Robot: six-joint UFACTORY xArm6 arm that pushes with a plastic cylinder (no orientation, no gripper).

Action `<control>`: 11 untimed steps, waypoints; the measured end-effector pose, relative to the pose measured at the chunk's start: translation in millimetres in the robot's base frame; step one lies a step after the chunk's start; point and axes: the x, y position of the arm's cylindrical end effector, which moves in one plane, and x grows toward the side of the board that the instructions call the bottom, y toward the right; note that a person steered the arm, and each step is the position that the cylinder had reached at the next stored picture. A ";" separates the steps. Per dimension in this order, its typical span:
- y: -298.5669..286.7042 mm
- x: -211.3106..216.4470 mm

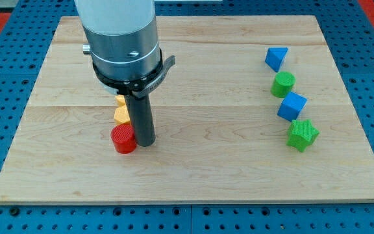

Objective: Push red star towards yellow heart

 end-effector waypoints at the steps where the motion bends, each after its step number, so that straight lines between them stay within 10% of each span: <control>1: 5.0 -15.1; 4: 43.4 -186.1; 11: -29.9 -168.7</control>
